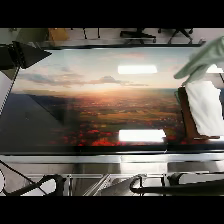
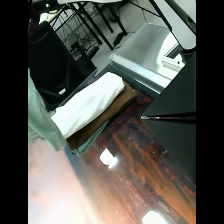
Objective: Fold the shirts.
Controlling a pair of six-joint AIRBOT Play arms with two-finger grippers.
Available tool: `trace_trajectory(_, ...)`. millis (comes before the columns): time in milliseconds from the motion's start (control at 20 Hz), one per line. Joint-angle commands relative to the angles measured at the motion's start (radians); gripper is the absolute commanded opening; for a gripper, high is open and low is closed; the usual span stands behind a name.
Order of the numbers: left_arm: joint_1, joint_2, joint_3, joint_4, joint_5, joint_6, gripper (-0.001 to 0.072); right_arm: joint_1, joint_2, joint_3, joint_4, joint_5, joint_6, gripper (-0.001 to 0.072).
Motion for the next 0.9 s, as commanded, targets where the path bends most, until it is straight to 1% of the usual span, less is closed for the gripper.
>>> trace_trajectory(0,0.000,0.000,0.000,0.000,-0.016,-0.002,0.0016,-0.079,0.074,0.003,-0.435,0.201,0.308,0.0017)
trace_trajectory(50,0.000,0.000,0.000,0.001,-0.018,-0.002,0.0016,-0.076,0.092,-0.006,-0.560,0.287,0.386,0.0017)
trace_trajectory(150,0.000,0.000,0.000,0.000,-0.018,-0.002,0.0016,-0.077,0.123,-0.044,-0.722,0.386,0.436,0.0017)
trace_trajectory(300,-0.003,0.000,-0.001,0.000,-0.023,-0.002,0.0016,-0.077,0.184,-0.161,-0.912,0.470,0.497,0.0018)
trace_trajectory(400,-0.018,0.000,-0.001,0.002,-0.032,-0.002,0.0015,-0.078,0.224,-0.271,-0.971,0.489,0.534,0.0019)
trace_trajectory(600,-0.077,-0.002,-0.001,0.002,-0.044,-0.002,0.0016,-0.079,0.257,-0.475,-1.008,0.489,0.534,0.0029)
trace_trajectory(650,-0.093,-0.004,-0.001,0.002,-0.045,-0.002,0.0016,-0.079,0.253,-0.501,-1.017,0.488,0.518,0.0080)
trace_trajectory(700,-0.112,-0.008,-0.001,0.002,-0.048,-0.002,0.0016,-0.079,0.243,-0.504,-1.018,0.488,0.486,0.0390)
trace_trajectory(750,-0.124,-0.012,-0.001,0.006,-0.050,-0.002,0.0016,-0.079,0.234,-0.499,-1.017,0.481,0.417,0.0704)
trace_trajectory(800,-0.136,-0.017,-0.001,0.008,-0.049,-0.002,0.0016,-0.079,0.228,-0.488,-1.013,0.479,0.371,0.0693)
trace_trajectory(850,-0.141,-0.021,-0.001,0.008,-0.046,-0.002,0.0016,-0.078,0.222,-0.471,-1.006,0.470,0.370,0.0693)
